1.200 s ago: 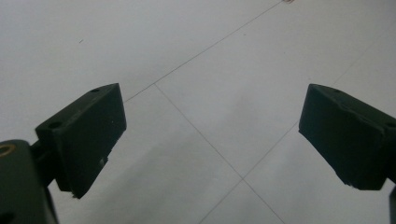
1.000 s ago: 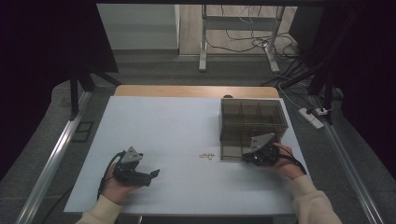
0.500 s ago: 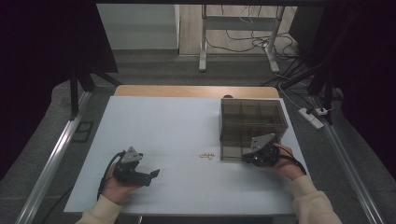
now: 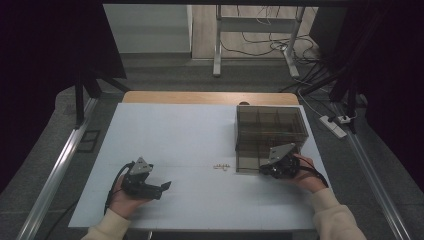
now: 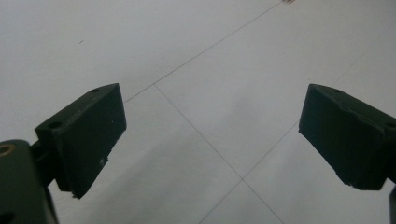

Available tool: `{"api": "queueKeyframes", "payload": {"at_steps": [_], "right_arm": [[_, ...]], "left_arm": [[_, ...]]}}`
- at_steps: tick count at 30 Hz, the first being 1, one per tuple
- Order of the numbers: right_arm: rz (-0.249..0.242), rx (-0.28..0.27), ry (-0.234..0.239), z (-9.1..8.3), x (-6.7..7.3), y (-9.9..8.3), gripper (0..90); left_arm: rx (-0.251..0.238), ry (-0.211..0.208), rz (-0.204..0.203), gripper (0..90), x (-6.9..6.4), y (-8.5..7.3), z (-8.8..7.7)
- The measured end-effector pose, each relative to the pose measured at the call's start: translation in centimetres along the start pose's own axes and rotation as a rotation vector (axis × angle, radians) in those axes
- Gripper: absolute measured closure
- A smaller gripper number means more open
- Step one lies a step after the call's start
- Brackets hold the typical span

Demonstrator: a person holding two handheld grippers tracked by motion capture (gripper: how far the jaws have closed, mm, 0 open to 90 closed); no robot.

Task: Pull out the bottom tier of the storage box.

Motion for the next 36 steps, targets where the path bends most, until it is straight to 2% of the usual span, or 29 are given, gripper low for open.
{"api": "queueKeyframes", "payload": {"at_steps": [8, 10, 15, 18, 24, 36], "right_arm": [[0.01, -0.009, 0.0, 0.0, 0.0, -0.1, 79.1], [0.032, -0.038, -0.004, -0.2, -0.1, -0.2, 69.3], [0.122, -0.136, -0.024, -0.9, -0.2, -0.3, 56.4], [0.171, -0.188, -0.068, -1.0, 0.1, -0.5, 48.4], [0.23, -0.244, -0.079, -1.3, 0.6, -0.8, 44.1], [0.287, -0.32, -0.088, -1.6, 0.6, -0.7, 39.8]], "left_arm": [[-0.001, 0.0, -0.001, 6.9, 0.0, 0.0, 0.0], [-0.002, 0.0, -0.002, 6.9, 0.0, 0.0, 0.0], [-0.003, 0.001, -0.001, 6.9, 0.0, 0.0, 0.0], [-0.001, 0.001, -0.001, 6.9, 0.0, 0.0, 0.0], [0.0, 0.002, 0.001, 6.9, 0.0, 0.0, 0.0], [-0.011, 0.005, -0.002, 6.9, 0.1, 0.1, 0.0]]}}
Point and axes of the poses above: each handheld gripper's, and its own axes: z roughly forward along the jaws, y roughly out of its top, x roughly to its left, the point moved 1 cm from there along z, roughly forward along the jaws, and after that the axes turned 5 degrees about x, right-handed, at the moved point
